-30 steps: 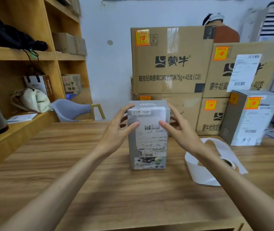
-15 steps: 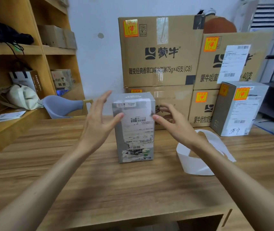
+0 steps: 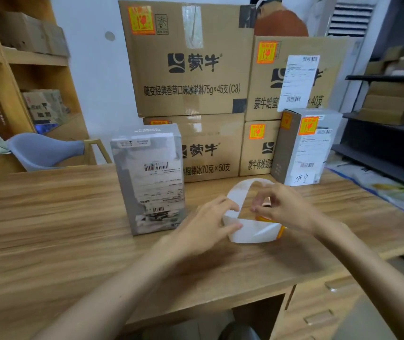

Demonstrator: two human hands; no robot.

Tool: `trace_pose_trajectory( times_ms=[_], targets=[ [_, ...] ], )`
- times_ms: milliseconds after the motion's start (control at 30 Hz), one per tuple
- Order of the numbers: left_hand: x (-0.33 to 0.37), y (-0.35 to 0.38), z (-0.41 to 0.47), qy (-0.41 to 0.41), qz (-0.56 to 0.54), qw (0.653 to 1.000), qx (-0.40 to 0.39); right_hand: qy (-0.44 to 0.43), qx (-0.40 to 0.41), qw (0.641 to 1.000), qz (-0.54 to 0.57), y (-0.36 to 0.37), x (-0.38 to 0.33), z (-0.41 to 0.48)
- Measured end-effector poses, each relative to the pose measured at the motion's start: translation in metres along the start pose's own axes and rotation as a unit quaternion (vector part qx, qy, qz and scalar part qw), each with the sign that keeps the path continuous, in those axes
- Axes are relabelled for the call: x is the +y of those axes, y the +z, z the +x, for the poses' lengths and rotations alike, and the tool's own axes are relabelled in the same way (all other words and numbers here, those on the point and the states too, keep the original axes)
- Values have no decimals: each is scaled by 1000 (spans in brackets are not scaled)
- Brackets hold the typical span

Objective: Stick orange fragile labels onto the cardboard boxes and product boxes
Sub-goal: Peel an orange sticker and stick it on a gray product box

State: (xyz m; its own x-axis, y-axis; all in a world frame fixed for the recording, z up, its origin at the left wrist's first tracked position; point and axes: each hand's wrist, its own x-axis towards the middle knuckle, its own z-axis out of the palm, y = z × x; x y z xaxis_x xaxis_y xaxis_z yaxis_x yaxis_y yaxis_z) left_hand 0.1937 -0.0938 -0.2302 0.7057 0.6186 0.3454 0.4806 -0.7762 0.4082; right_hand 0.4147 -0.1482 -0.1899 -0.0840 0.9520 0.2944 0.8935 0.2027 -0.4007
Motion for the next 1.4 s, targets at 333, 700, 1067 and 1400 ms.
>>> trace_pose_trajectory(
  times_ms=[333,700,1067,1400],
  targets=[
    [20,33,30,-16,-100,995,-15,24,-25,999,-4,-7,40,-30],
    [-16,4,13,-66,-12,997,47,5,-5,1000,-18,12,39,-21],
    [-14,2,19,-47,-3,999,-10,-18,22,999,-16,21,38,-23],
    [10,24,39,-9,-55,997,-44,-63,46,996,-33,23,35,-33]
  ],
)
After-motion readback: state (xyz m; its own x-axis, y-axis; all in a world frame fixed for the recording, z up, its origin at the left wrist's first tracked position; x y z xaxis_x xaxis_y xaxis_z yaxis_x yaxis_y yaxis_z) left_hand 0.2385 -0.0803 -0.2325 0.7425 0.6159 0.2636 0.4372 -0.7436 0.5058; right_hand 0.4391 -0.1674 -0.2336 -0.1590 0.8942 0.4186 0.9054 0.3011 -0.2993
